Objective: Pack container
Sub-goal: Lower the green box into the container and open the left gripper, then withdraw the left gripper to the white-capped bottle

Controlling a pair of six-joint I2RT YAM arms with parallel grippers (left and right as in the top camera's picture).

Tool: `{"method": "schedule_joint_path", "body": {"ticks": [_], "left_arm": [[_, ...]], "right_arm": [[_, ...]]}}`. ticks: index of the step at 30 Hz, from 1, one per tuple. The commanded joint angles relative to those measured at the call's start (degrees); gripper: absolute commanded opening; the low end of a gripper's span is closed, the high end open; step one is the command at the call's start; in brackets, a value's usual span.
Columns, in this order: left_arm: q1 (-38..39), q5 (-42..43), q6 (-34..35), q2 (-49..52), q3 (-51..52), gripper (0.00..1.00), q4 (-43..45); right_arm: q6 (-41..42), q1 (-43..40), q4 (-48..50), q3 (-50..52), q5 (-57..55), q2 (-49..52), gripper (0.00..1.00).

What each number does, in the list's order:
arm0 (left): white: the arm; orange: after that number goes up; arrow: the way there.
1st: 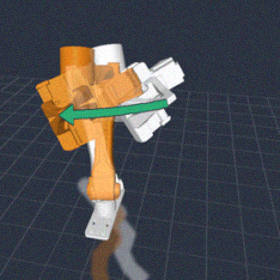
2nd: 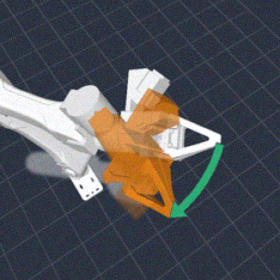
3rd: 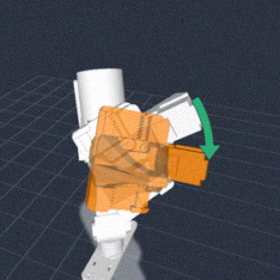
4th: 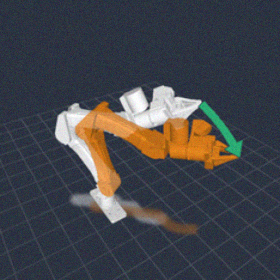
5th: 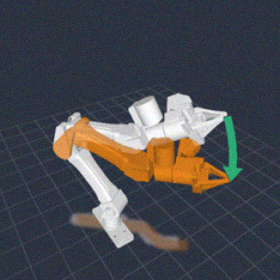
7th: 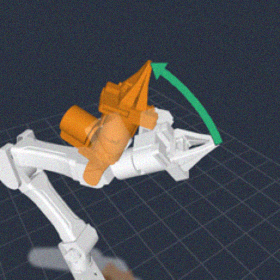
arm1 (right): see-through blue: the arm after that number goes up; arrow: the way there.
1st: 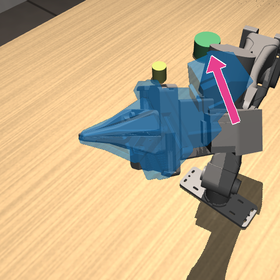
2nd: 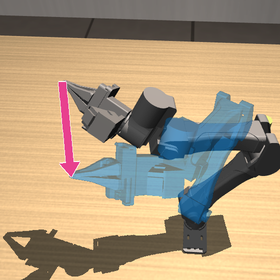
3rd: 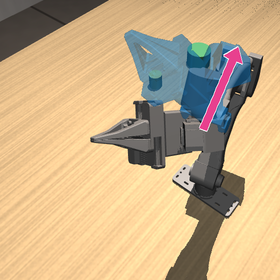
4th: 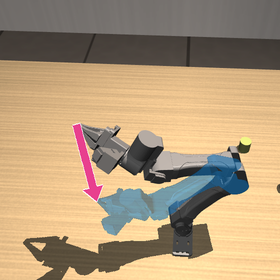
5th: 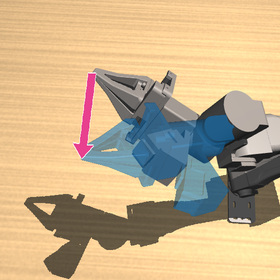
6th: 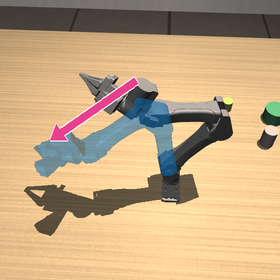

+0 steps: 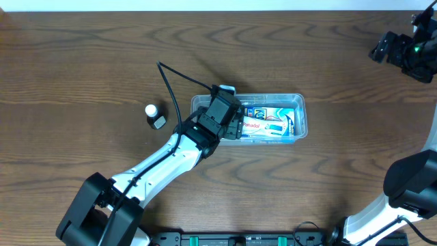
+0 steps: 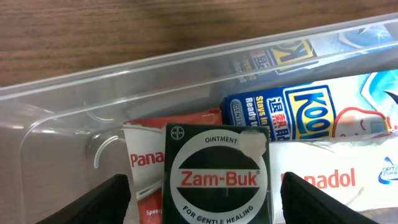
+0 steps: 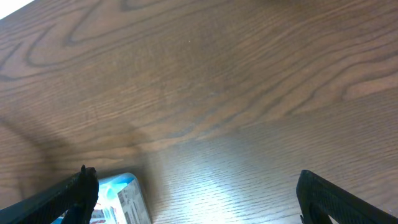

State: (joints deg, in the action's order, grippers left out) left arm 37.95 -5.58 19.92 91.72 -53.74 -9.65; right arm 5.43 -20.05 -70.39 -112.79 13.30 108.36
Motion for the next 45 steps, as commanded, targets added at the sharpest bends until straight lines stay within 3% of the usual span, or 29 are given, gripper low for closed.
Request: {"method": "schedule_joint_path", "body": {"ticks": [1, 9, 14, 17, 26, 38, 45], "left_arm": [[-0.7, -0.9, 0.3, -1.2, -1.7, 0.78, 0.3], [-3.3, -2.0, -4.2, -14.6, -5.0, 0.78, -3.0], [-7.9, -13.7, -10.0, -23.8, -5.5, 0.81, -9.5], [-12.7, -16.1, -13.0, -25.2, -5.5, 0.86, -13.9], [-24.5, -9.3, -13.0, -17.3, -5.5, 1.0, -23.1], [-25.1, -9.0, -13.7, -3.0, -5.5, 0.98, -22.2], [-25.1, -9.0, -13.7, -0.2, -5.5, 0.98, -21.6]], "right_arm": [[0.3, -0.3, 0.1, -0.8, 0.2, -1.4, 0.99], [0.3, -0.3, 0.2, -0.8, 0.2, -1.4, 0.99], [0.3, -0.3, 0.1, -0.8, 0.2, -1.4, 0.99], [0.3, -0.3, 0.1, -0.8, 0.2, -1.4, 0.99], [0.3, -0.3, 0.1, -0.8, 0.2, -1.4, 0.99], [0.3, -0.3, 0.1, -0.8, 0.2, -1.4, 0.99], [0.3, -0.3, 0.1, -0.8, 0.2, -1.4, 0.99]]}}
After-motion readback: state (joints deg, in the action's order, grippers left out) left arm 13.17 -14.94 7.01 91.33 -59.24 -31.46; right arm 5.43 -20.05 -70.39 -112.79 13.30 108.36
